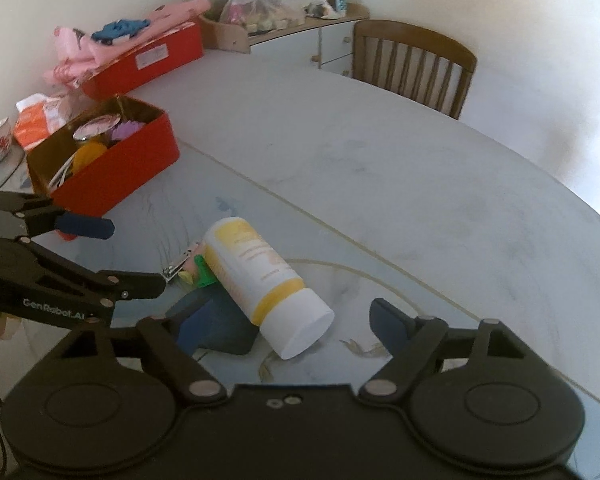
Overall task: Organize rigid objects
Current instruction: 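Move both tools back over the table toward the white bottle and nail clipper, then grasp the silver nail clipper with the left gripper while the right grasps the white-yellow bottle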
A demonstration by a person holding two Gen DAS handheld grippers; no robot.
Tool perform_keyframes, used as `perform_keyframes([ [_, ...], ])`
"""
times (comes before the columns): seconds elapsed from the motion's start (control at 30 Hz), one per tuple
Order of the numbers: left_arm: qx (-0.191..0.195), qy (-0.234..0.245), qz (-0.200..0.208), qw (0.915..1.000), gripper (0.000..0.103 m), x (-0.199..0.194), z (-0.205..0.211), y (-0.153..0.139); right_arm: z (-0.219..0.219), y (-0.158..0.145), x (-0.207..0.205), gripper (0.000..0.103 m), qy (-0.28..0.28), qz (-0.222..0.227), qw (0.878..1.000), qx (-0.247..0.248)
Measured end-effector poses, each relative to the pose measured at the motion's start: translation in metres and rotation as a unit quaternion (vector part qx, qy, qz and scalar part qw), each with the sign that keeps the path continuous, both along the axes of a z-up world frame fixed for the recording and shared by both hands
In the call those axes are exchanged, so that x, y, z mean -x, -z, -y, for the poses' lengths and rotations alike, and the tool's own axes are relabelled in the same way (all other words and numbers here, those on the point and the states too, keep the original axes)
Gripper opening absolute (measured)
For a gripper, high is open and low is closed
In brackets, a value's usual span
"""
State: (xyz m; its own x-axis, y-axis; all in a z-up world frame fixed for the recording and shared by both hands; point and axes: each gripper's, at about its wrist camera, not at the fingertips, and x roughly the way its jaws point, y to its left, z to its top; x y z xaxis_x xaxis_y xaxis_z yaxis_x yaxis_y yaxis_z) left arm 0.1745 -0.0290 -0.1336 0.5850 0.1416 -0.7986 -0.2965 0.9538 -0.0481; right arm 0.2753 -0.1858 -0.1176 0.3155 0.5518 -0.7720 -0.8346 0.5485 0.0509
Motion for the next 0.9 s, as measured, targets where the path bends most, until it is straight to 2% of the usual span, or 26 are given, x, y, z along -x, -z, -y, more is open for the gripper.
perform_keyframes([
  [0.13,-0.002,-0.007,-0.01,0.9999,0.078,-0.004,-0.001,0.007,-0.004,0.004,-0.004,0.077,-0.014,0.001,1.0,0.005],
  [0.27,-0.01,-0.001,-0.019,0.9998,0.071,-0.008,0.001,0.013,-0.008,0.007,-0.006,0.077,-0.025,0.007,1.0,0.01],
  [0.73,-0.029,0.011,-0.014,0.9994,0.064,-0.02,0.003,0.019,-0.027,0.015,-0.016,0.07,-0.052,0.02,0.998,0.013],
  [0.87,-0.034,0.023,-0.008,0.9991,0.048,-0.026,0.005,0.019,-0.032,0.018,-0.015,0.062,-0.063,0.018,0.998,0.013],
  [0.9,-0.035,0.026,-0.007,0.999,0.045,-0.027,0.005,0.019,-0.034,0.018,-0.015,0.058,-0.066,0.017,0.998,0.014],
])
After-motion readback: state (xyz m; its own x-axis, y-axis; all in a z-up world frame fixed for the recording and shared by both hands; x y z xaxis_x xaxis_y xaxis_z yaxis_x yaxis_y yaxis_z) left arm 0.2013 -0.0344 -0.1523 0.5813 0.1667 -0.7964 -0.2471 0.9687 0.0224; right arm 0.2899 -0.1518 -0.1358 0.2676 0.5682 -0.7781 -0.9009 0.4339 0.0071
